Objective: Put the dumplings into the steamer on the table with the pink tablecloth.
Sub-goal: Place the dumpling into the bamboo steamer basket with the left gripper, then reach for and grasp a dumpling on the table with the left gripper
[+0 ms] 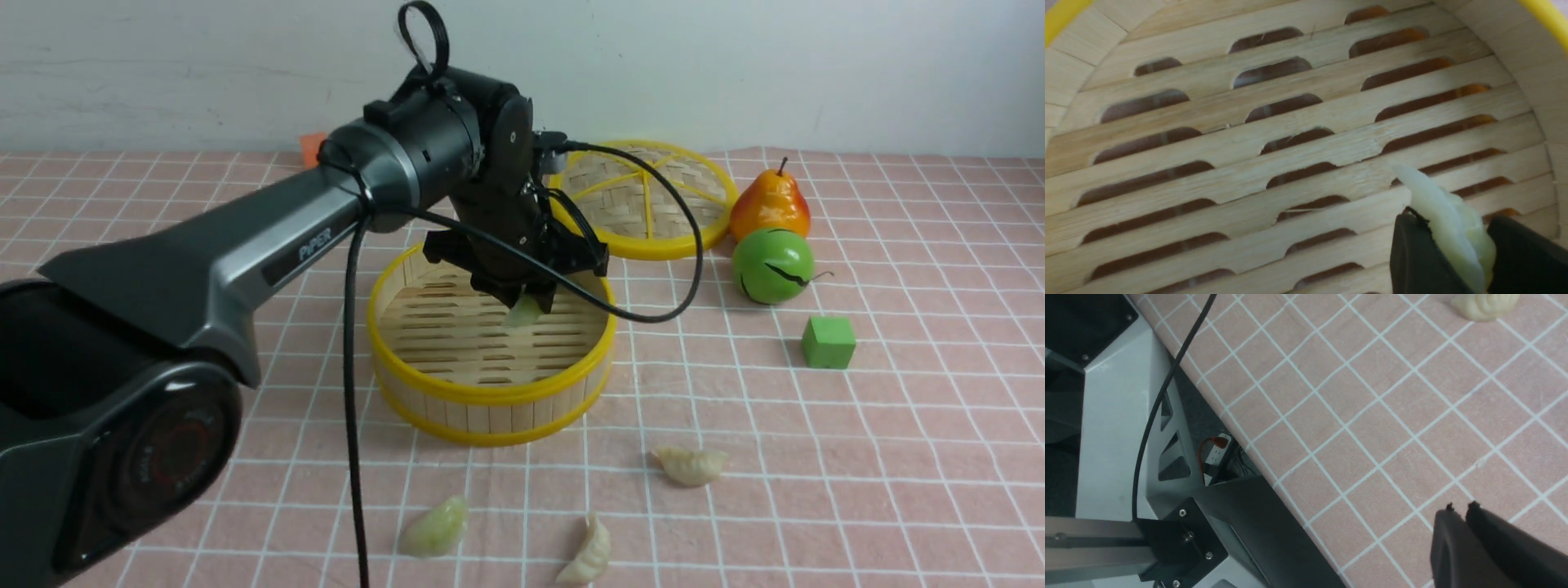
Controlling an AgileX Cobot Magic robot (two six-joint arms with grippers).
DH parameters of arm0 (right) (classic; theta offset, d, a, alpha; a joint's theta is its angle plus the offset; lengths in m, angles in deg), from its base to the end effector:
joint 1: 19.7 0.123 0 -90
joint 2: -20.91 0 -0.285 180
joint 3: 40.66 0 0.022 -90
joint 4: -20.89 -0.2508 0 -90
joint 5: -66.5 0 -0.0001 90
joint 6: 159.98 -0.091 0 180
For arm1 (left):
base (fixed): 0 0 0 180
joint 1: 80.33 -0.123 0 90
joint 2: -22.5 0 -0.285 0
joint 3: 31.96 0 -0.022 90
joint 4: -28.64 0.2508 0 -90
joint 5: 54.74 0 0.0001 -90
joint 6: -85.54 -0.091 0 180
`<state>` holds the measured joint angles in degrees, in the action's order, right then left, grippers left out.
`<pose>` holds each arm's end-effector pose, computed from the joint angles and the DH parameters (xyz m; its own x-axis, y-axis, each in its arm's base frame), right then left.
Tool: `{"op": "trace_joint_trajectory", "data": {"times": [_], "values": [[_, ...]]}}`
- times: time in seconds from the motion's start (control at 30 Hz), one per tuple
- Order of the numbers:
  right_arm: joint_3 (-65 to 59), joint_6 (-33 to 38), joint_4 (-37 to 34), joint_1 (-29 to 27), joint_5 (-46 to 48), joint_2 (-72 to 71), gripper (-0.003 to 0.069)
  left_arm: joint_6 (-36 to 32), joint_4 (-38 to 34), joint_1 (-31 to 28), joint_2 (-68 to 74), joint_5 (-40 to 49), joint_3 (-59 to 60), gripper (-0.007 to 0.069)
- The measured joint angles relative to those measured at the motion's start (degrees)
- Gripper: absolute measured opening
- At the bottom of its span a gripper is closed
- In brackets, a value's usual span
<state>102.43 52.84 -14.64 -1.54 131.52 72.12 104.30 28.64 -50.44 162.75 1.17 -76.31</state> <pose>0.0914 0.0805 0.3095 -0.6314 -0.4543 -0.6285 -0.7306 0.6201 0.2858 0.4454 -0.2560 0.2211 -0.8838 0.1371 -0.4473 0.2261 0.9622 -0.1519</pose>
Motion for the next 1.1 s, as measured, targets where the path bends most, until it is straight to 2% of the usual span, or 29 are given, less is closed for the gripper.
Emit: {"op": "trace_joint_trajectory", "data": {"times": [0.17,0.37,0.47,0.67,0.77,0.93,1.1], "values": [[0.0,0.0,0.94,0.0,0.0,-0.45,0.0054,0.48,0.0,0.0,2.4,-1.51,-0.11,0.0206],[0.0,0.0,1.46,0.0,-1.95,-0.45,0.0062,0.63,0.0,0.0,3.23,-2.21,-0.3,0.0311],[0.0,0.0,1.57,0.0,-2.8,-0.45,0.0067,0.63,0.0,0.0,3.23,0.41,-1.68,0.0364],[0.0,0.15,1.56,0.0,-5.17,-0.45,0.0076,-1.89,1.09,0.0,-0.64,12.63,-8.29,0.038],[0.0,0.2,1.56,0.0,-7.82,-0.45,0.0079,-3.53,1.17,0.0,-6.05,14.48,-8.6,0.0379],[0.0,0.2,1.44,0.0,-11.88,-0.45,0.0083,-5.24,1.17,0.0,-14.54,14.83,-3.46,0.0381],[0.0,0.24,0.93,0.0,-14.19,-0.45,0.0088,-8.34,1.17,0.0,-26.79,15.03,16.0,0.0382]]}}
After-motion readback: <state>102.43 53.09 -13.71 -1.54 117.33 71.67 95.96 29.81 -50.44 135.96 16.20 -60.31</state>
